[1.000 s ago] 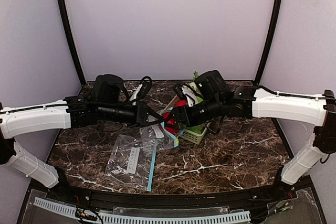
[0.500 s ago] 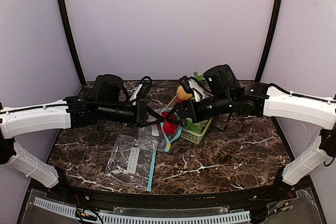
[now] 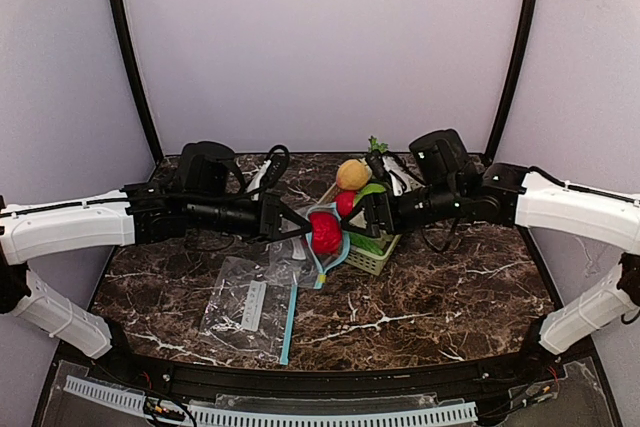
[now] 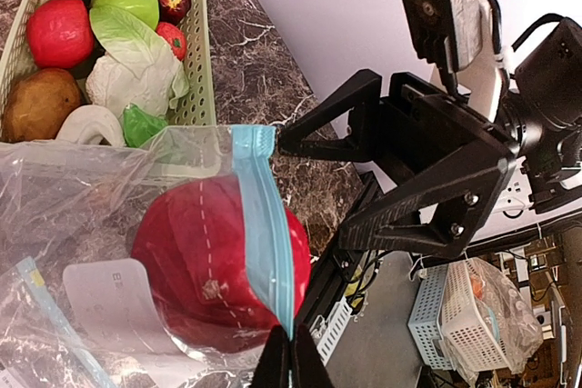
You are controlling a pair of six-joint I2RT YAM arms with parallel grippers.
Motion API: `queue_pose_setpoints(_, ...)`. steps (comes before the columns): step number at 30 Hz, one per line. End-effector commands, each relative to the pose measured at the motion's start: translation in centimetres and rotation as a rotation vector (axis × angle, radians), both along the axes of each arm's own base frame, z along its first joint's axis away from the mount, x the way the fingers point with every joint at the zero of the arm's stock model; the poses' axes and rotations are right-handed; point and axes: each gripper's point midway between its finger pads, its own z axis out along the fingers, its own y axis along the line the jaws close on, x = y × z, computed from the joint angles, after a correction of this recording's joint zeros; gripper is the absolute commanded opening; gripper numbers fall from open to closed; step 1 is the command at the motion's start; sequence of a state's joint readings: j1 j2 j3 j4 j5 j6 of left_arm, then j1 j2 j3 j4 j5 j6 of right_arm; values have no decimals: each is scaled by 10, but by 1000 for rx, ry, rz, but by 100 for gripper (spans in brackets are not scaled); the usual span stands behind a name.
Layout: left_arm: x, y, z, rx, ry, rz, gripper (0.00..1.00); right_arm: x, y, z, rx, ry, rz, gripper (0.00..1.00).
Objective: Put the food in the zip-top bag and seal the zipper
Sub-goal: Adjust the zipper food storage bag at the center of the board.
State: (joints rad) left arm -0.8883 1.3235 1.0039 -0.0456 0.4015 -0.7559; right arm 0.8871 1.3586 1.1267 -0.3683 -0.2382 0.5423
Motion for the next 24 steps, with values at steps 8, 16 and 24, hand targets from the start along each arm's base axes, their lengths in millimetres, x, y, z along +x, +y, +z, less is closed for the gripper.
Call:
queue_pose_setpoints(8,1,6,18,-51,-36,18,1,-14,7,-14,51,90,49,51)
queue_pose_setpoints(16,0,5,19,-58,-32,12,1,-12,18,-19,59,118,69,40)
queue_pose_setpoints(24,0,6,21,-61,-40,12,1,-8,24,-27,35,147,67,38)
